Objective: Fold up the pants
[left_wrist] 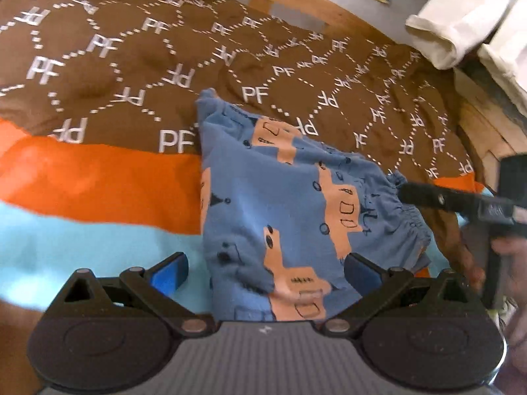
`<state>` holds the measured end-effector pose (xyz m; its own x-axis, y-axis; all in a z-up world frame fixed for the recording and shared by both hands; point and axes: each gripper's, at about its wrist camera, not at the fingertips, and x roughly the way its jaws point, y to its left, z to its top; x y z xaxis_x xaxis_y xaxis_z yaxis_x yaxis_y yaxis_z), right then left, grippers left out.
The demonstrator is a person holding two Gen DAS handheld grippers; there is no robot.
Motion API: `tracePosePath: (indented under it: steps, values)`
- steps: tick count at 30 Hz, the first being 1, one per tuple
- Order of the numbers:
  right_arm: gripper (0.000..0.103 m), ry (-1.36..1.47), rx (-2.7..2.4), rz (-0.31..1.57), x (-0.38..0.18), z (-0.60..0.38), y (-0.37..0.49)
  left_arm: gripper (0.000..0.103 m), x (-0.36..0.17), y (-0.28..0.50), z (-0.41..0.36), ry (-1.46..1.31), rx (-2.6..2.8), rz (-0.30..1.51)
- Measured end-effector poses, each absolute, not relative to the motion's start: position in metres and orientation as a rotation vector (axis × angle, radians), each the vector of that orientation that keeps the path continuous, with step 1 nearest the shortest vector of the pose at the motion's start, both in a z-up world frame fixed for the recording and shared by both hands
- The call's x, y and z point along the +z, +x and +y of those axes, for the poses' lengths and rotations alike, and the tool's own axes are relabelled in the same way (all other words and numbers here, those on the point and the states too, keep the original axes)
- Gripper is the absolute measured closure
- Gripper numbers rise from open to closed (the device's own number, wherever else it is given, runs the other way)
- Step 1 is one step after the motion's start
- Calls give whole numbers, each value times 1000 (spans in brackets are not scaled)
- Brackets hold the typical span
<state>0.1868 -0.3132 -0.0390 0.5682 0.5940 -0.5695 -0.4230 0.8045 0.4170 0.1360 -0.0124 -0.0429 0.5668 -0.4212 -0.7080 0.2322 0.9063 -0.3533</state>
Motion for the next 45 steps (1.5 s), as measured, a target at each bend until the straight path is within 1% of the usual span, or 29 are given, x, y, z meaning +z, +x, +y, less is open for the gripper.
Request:
tracePosePath:
  steps: [4,9,16,20,25,28,29,30,31,32,33,34,36,37,39,41,44,45]
  values:
    - [1,367,658,785,-54,-321,215,0,-50,144,-8,-238,-430,870]
    - [1,420,680,791,-64,-322,233,0,-50,149,-9,-237,-467,864]
    - [1,512,764,844,-70,-320,221,0,-50,157,-4,-288,-478,887]
    - [1,655,793,860,-70,-332,209,1,-51,150,-2,-292,-487,899]
    - [1,659,768,851,-68,-332,204,3,-49,145,-3,-283,-491,918]
    - [5,636,734,843,-68,-326,203,11,-48,149,-5,-275,-449,941]
    - [9,622,724,845,-68,-323,203,16,-48,151,-6,-259,-431,948]
    - [14,606,711,848,-67,-321,203,19,-47,153,-8,-241,-417,949]
    - [17,595,696,851,-68,-319,203,21,-46,154,-9,-232,-407,951]
    - [25,590,674,857,-68,-319,204,23,-46,156,-10,-238,-398,954]
    - [34,592,648,865,-69,-319,204,25,-46,157,-9,-250,-389,958]
    - [40,598,618,871,-69,-321,203,26,-45,158,-9,-265,-374,964]
    - [65,625,559,889,-73,-326,203,32,-44,158,-11,-270,-343,977]
    - [68,646,537,898,-76,-330,203,34,-44,158,-14,-261,-330,984]
    - [69,684,530,894,-79,-334,202,42,-40,156,-20,-230,-303,989]
    - [70,658,521,889,-78,-331,200,47,-36,155,-28,-196,-281,988]
    - [69,610,518,883,-75,-326,199,50,-33,153,-35,-180,-242,990]
    - [67,609,519,882,-75,-325,199,51,-32,153,-37,-179,-231,994]
